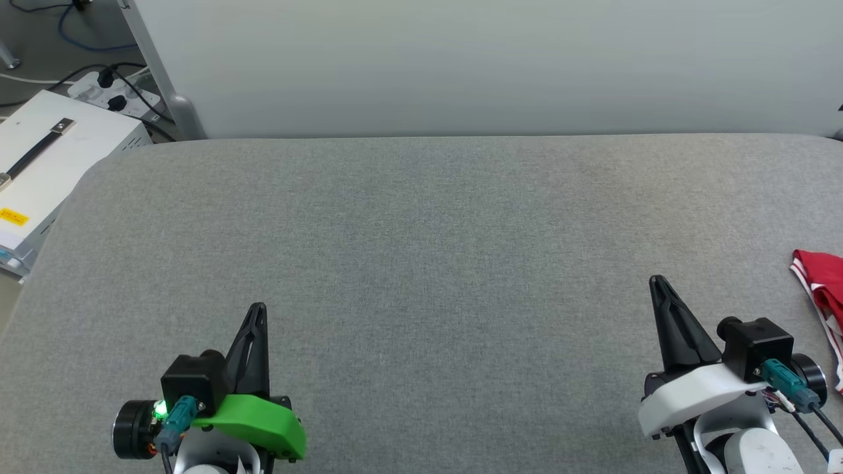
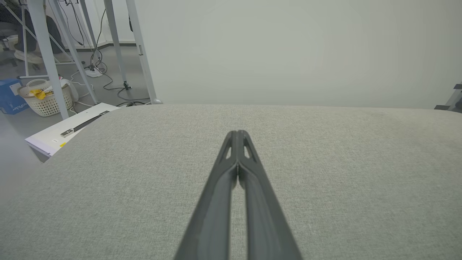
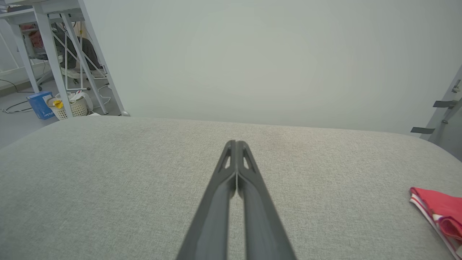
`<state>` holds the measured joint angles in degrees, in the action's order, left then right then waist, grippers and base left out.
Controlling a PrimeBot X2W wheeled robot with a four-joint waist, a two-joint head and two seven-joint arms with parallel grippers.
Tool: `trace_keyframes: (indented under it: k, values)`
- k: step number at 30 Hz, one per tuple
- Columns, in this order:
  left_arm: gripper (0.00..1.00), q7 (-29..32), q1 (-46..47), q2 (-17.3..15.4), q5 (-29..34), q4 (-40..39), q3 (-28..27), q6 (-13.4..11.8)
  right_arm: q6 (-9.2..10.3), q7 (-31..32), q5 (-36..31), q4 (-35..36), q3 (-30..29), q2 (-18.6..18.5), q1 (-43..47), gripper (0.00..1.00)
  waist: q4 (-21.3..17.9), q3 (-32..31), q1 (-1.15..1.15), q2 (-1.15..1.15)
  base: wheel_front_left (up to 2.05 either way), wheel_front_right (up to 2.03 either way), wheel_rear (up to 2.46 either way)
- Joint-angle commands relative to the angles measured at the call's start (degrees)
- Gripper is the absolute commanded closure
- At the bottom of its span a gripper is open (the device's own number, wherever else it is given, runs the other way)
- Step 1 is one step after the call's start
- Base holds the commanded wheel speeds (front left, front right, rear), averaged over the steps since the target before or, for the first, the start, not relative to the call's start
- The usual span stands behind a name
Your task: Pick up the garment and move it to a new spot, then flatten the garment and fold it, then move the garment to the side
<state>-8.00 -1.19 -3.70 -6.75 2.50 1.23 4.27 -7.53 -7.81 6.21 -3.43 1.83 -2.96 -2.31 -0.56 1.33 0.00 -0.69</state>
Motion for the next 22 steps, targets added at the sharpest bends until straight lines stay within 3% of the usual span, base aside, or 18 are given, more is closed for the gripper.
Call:
trace_keyframes:
  k: [1, 22]
  values:
    - [1.0, 0.35, 0.49, 0.26, 0.63, -0.4, -0.3, -0.43, 0.02, 0.27, -0.45, 0.45, -0.21, 0.04, 1.03, 1.0, 0.01, -0.03, 0.0, 0.33, 0.0, 0.0, 0.0]
    - [1.0, 2.78, 0.71, 0.44, 2.57, -1.06, -0.59, -1.64, 0.03, 2.66, -2.28, 1.4, -0.72, 0.05, 1.44, 1.0, 0.19, -0.44, 0.0, 0.44, 0.0, 0.0, 0.0]
